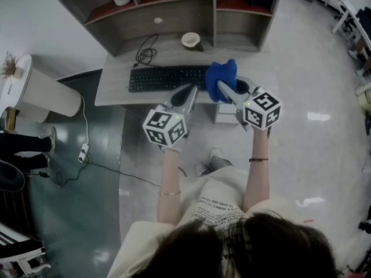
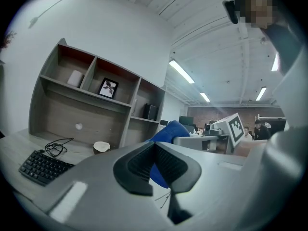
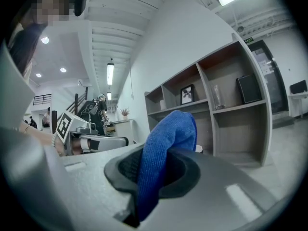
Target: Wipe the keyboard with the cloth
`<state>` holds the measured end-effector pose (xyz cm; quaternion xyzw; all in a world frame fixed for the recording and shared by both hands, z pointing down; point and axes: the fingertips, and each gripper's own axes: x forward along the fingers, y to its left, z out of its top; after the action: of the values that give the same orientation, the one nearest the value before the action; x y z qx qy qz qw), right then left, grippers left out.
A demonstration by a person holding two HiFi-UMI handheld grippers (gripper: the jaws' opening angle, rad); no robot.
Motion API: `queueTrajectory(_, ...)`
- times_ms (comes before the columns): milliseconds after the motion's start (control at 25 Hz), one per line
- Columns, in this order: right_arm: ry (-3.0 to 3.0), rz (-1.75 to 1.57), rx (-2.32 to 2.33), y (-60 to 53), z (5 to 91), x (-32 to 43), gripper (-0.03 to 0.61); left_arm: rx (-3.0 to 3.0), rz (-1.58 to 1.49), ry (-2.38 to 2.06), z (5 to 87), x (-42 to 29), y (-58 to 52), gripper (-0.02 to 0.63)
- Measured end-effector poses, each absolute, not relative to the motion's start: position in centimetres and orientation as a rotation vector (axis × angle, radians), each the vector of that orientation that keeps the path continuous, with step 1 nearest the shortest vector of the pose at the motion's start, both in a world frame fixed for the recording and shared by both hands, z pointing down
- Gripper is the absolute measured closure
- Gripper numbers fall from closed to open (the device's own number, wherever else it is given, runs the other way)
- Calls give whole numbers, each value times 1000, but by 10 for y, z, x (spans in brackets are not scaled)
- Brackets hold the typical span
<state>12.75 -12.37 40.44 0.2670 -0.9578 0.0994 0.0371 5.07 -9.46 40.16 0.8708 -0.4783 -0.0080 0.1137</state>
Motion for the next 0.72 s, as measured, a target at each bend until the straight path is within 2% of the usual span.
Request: queueTrajectory(720,-2879,411,764,-190,438,144,520,2440,-30,-1363,440,58,-160,612)
